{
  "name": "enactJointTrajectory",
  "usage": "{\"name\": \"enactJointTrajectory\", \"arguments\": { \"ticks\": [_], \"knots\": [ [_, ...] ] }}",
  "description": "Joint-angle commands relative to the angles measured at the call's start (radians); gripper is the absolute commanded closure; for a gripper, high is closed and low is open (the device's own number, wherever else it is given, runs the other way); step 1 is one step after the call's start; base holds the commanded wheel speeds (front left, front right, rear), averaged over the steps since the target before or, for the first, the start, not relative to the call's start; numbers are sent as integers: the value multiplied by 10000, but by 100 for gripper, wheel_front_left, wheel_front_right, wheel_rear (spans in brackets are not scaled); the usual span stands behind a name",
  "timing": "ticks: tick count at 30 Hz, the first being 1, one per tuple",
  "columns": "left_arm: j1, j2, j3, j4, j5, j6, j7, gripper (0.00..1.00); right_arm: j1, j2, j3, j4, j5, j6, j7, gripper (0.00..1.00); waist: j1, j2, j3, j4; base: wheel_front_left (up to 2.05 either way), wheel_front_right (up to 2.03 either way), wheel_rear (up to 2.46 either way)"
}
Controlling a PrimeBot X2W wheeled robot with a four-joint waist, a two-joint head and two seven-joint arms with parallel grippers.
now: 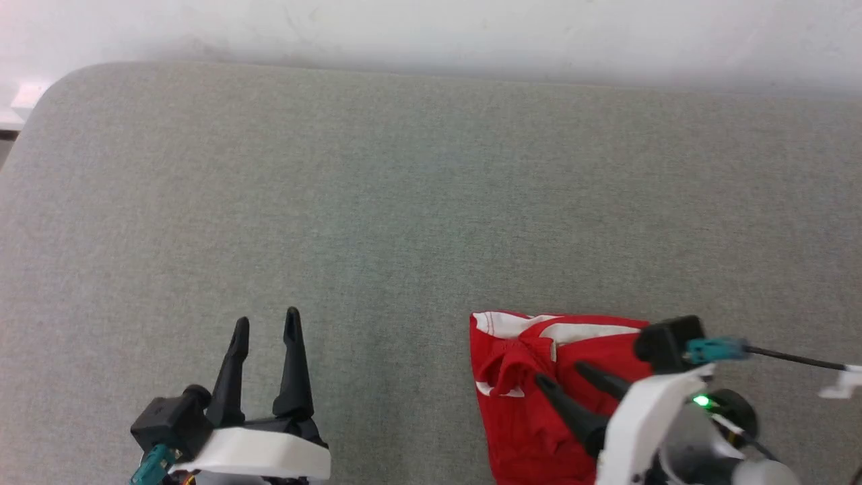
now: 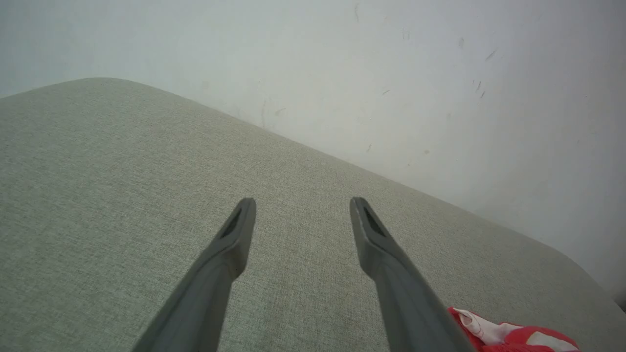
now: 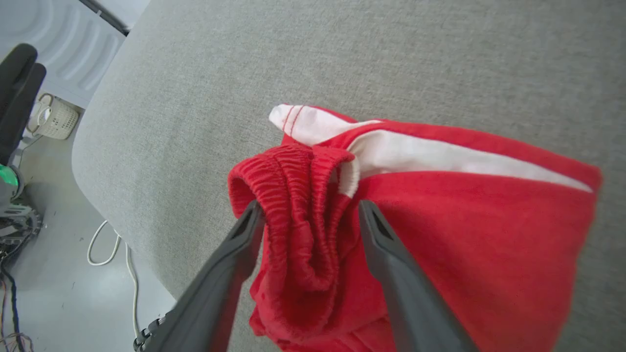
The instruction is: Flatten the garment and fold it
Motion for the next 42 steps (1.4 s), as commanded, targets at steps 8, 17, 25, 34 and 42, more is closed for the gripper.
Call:
{"name": "enactJointTrajectory", "arguments": {
  "ticks": [8,17,25,34,42],
  "knots": [
    [231,232,87,-105,-96,-74,68,0,1205,-15,-1947,-2412,-542,-9,555,0,0,0,-35,-434,0,0,0],
    [-2,268,-44,-112,-70,-115,136,0,1563,-15,-2717,-1636,-480,-9,113,0,0,0,256,-538,0,0,0],
    [-180,358,-25,-106,-77,-123,164,0,1046,-14,-2270,-347,-208,-9,-418,0,0,0,486,-327,0,0,0],
    [-281,330,-89,-38,-120,-141,156,0,501,-14,-1878,967,2,-9,-602,52,0,0,593,-57,0,0,0],
    [-293,340,-95,-21,-141,-117,139,0,275,-14,-2030,1347,-16,-9,-974,100,0,0,622,-13,0,0,0]
  ]
}}
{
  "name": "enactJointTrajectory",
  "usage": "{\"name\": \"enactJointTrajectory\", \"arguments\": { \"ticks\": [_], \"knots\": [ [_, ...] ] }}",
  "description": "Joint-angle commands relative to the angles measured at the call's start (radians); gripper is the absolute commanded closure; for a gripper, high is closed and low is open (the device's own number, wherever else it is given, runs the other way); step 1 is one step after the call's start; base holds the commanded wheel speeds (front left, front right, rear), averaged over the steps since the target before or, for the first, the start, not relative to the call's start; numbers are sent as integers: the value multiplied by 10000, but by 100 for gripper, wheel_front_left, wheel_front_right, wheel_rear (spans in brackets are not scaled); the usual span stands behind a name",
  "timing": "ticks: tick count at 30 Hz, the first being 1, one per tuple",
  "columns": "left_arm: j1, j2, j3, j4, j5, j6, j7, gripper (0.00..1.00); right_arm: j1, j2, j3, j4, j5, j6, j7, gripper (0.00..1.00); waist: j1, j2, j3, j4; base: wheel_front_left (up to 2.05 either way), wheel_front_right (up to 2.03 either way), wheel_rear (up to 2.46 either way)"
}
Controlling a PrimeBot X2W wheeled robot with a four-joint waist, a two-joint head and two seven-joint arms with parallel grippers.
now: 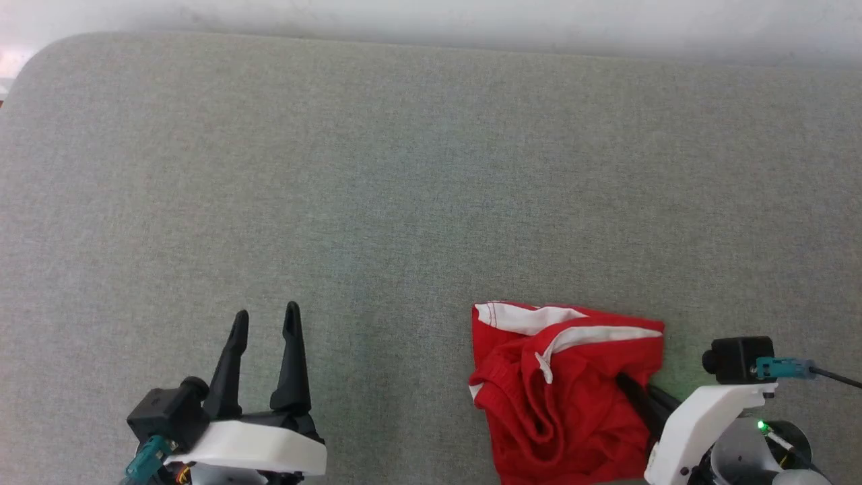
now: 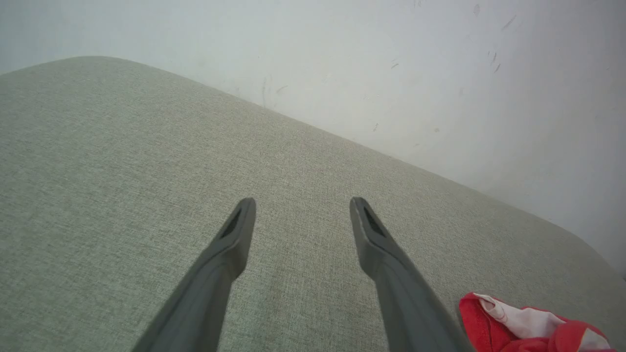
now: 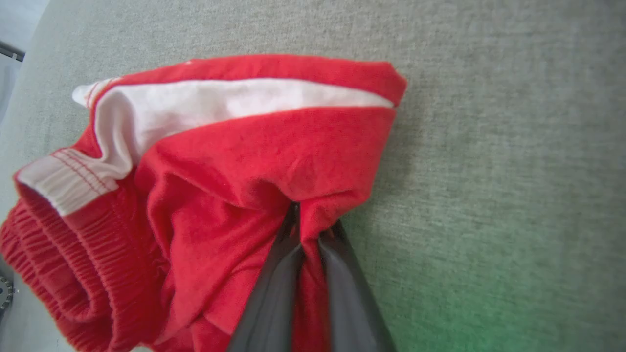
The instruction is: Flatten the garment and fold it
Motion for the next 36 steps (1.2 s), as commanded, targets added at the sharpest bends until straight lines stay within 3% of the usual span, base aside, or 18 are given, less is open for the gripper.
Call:
{"name": "enactJointTrajectory", "arguments": {
  "ticks": [1,9,16,28,36],
  "knots": [
    [-185,39,-11,32,-37,-35,-29,0,-174,20,-117,172,-92,-25,-135,100,0,0,-16,-30,0,0,0],
    [-224,95,27,-182,128,33,-84,0,-620,20,-470,72,-474,-25,-385,100,0,0,-102,-389,0,0,0],
    [-236,214,59,-283,160,88,-16,0,-1405,-112,-584,-117,-1275,-25,28,100,0,0,-13,-946,0,0,0],
    [-644,534,42,-798,470,251,228,0,-2878,-2525,-637,-307,-1614,-25,1170,100,0,0,710,-1930,0,0,0],
    [-1195,838,-104,-1596,1017,483,642,0,-3773,-4120,-797,-275,-1703,-25,1372,100,0,0,1582,-2394,0,0,0]
  ]
}}
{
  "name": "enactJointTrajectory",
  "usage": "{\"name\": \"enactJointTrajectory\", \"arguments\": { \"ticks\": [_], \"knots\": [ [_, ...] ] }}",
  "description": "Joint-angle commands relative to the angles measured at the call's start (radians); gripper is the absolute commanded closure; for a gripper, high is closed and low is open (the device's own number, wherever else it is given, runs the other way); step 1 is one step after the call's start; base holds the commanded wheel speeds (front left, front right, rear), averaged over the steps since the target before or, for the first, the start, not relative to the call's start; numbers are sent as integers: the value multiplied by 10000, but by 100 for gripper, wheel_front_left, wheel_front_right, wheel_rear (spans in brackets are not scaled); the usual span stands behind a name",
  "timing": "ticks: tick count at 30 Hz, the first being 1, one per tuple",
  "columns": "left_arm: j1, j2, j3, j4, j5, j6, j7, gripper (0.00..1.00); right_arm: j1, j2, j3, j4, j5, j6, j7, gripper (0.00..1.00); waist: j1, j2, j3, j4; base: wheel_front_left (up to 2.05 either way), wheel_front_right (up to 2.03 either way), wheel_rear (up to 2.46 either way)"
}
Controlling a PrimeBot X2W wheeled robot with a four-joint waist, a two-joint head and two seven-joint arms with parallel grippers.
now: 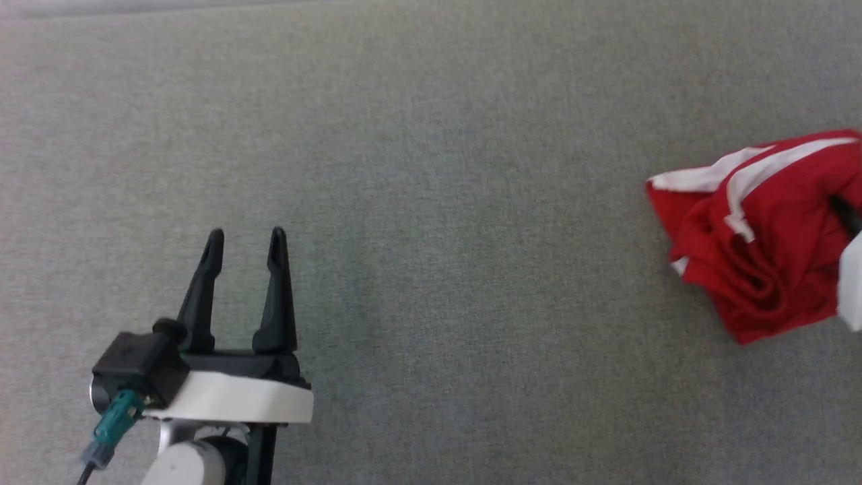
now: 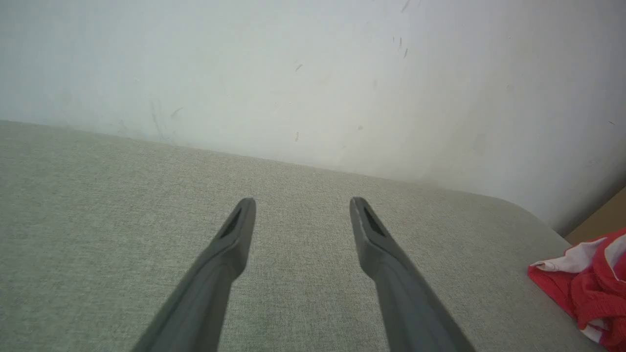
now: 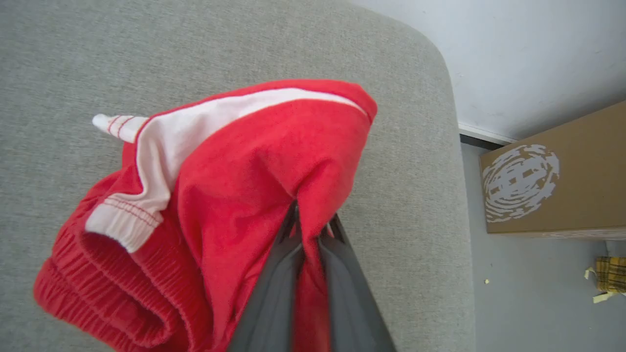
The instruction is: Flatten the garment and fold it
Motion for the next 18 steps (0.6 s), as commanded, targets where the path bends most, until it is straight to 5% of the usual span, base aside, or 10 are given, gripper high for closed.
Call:
{"name": "enactJointTrajectory", "arguments": {
  "ticks": [1,18],
  "knots": [
    [-259,110,-40,-134,133,43,107,0,-251,-203,-94,67,-54,-21,-6,100,-1,0,546,-343,0,0,0],
    [-1315,449,-390,-706,725,111,835,0,-1775,-1913,-726,2352,-1053,-21,-959,100,-1,0,1806,-500,0,0,0]
  ]
}}
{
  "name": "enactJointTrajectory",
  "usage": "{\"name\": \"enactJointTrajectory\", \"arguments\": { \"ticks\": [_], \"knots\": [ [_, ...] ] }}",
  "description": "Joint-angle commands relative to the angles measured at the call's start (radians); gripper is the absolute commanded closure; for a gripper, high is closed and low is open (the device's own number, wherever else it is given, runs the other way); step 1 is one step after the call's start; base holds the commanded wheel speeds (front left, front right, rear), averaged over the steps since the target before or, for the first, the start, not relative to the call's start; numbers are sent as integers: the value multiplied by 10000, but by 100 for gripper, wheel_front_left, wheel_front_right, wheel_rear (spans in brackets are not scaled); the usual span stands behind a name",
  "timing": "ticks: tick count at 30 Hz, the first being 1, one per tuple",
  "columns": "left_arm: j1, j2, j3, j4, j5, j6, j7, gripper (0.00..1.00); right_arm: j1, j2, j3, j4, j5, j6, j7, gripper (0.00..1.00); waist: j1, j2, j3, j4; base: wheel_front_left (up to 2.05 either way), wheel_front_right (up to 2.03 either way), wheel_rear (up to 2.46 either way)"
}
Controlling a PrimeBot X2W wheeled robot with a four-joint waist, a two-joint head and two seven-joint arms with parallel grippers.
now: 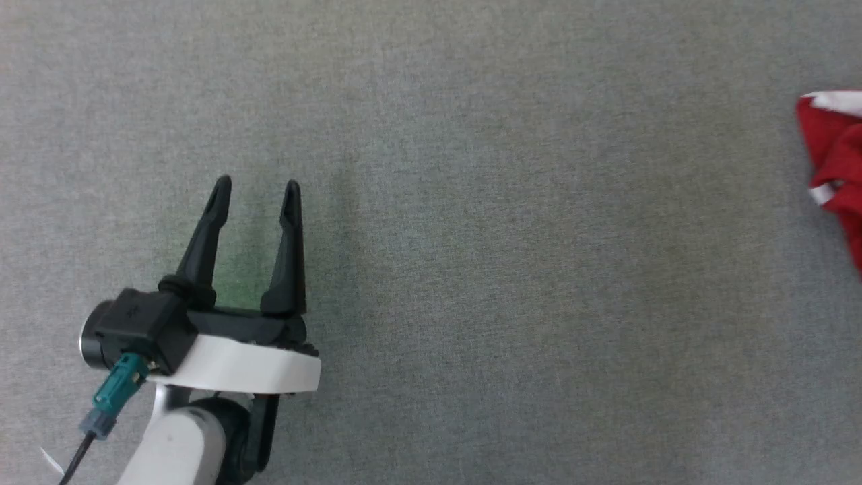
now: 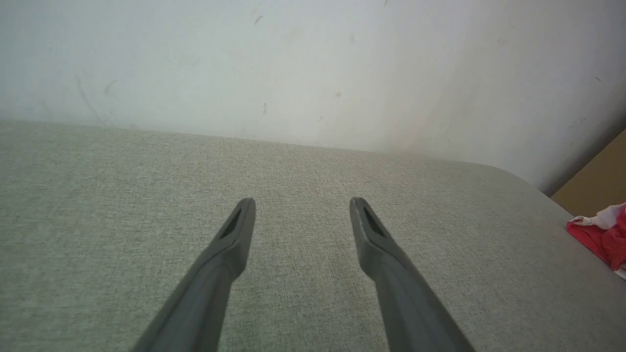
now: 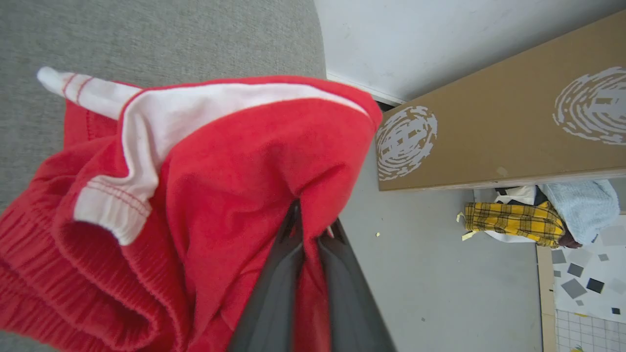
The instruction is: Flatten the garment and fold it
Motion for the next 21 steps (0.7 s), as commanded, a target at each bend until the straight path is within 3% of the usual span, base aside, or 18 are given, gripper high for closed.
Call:
{"name": "enactJointTrajectory", "arguments": {
  "ticks": [1,9,10,13,14,15,16,21],
  "knots": [
    [-247,60,-8,-83,95,35,29,0,-260,-106,-114,219,-142,-21,-110,100,0,0,224,27,0,0,0],
    [-594,130,-115,-126,480,119,-93,0,-713,54,-423,1162,-572,-21,-439,99,0,0,521,155,0,0,0],
    [-614,128,-128,-109,493,125,-95,0,-729,79,-443,1245,-631,-21,-468,94,0,0,530,168,0,0,0],
    [-653,140,-161,-51,532,134,-103,0,-782,145,-516,1437,-764,-21,-535,51,0,0,526,201,0,0,0],
    [-664,142,-166,-36,542,140,-113,0,-795,159,-543,1487,-805,-21,-556,24,0,0,515,210,0,0,0],
    [-676,141,-169,-25,550,146,-132,0,-805,170,-581,1533,-854,-21,-569,5,0,0,506,216,0,0,0],
    [-687,142,-178,-15,566,147,-166,0,-806,176,-612,1571,-905,-21,-581,0,0,0,489,227,0,0,0],
    [-589,65,-200,110,478,130,-533,0,-721,293,-814,1635,-1107,-21,-598,0,0,0,69,346,0,0,0]
  ]
}}
